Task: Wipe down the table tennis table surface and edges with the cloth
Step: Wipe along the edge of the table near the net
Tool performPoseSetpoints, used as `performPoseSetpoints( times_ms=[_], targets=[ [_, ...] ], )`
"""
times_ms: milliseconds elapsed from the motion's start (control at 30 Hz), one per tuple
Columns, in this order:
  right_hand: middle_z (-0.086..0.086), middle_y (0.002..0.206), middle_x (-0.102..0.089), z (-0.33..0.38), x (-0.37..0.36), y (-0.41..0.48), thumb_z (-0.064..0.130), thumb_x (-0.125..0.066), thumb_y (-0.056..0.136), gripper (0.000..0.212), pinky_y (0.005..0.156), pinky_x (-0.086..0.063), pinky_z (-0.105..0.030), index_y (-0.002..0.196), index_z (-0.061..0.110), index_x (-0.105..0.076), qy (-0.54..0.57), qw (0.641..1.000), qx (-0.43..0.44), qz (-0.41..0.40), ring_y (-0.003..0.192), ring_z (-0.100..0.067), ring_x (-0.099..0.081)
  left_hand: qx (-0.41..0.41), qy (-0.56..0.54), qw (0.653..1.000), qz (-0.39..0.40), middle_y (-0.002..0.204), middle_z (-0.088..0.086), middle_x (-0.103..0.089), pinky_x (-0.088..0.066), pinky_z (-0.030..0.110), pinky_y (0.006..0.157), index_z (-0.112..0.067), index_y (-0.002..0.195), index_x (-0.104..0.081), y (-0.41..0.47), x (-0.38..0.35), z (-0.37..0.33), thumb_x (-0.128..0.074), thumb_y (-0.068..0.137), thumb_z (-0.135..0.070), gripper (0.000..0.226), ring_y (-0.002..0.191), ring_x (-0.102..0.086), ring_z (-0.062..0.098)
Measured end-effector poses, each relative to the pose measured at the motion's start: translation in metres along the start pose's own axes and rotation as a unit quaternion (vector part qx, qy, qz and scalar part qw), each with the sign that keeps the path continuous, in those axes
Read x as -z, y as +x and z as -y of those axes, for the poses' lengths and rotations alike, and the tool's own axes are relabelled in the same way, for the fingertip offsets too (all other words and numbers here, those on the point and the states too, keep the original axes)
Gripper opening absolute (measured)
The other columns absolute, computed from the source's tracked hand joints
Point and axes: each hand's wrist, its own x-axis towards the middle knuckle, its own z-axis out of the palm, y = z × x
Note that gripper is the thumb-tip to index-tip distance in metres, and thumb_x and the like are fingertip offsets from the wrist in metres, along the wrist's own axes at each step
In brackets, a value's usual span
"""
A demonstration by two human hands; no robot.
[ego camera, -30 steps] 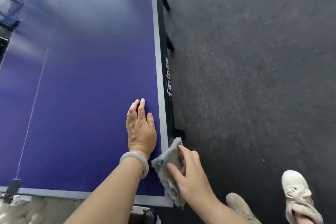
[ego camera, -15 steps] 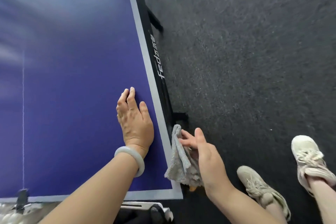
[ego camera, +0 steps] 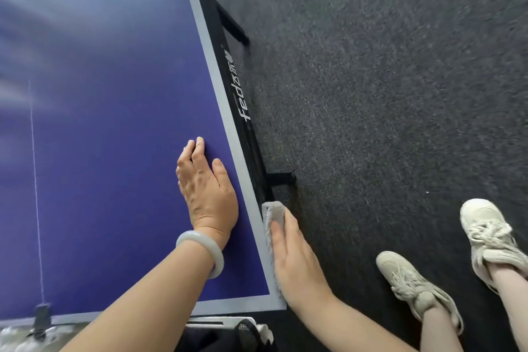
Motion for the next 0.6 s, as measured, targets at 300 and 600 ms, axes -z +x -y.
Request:
performPoseSetpoints(
  times_ms=[300, 600],
  targets=[
    [-0.002, 0.165, -0.009, 0.041, -0.012, 0.067, 0.056, -0.033, 0.097, 0.078, 0.121, -0.008, -0.025, 0.158, 0.020, 0.000, -0.010, 0.995, 0.090, -0.040, 0.151, -0.013, -0.008, -0.006, -0.008, 1.000, -0.003, 0.152, 0.005, -0.032, -0.017, 0.040, 0.120, -0.011, 0.149, -0.035, 0.001, -0.003, 0.002, -0.031, 0.097, -0.031, 0.055, 0.142, -0.025, 0.018],
    [0.011, 0.163, -0.011, 0.025, -0.018, 0.033, 0.077, -0.017, 0.086, 0.082, 0.120, -0.013, -0.023, 0.155, 0.036, 0.002, -0.016, 0.992, 0.110, -0.065, 0.147, -0.002, -0.012, -0.002, -0.006, 1.000, -0.003, 0.151, 0.006, -0.033, -0.019, 0.040, 0.120, -0.011, 0.148, -0.036, 0.000, -0.001, 0.000, -0.031, 0.096, -0.030, 0.056, 0.140, -0.027, 0.020]
  ],
)
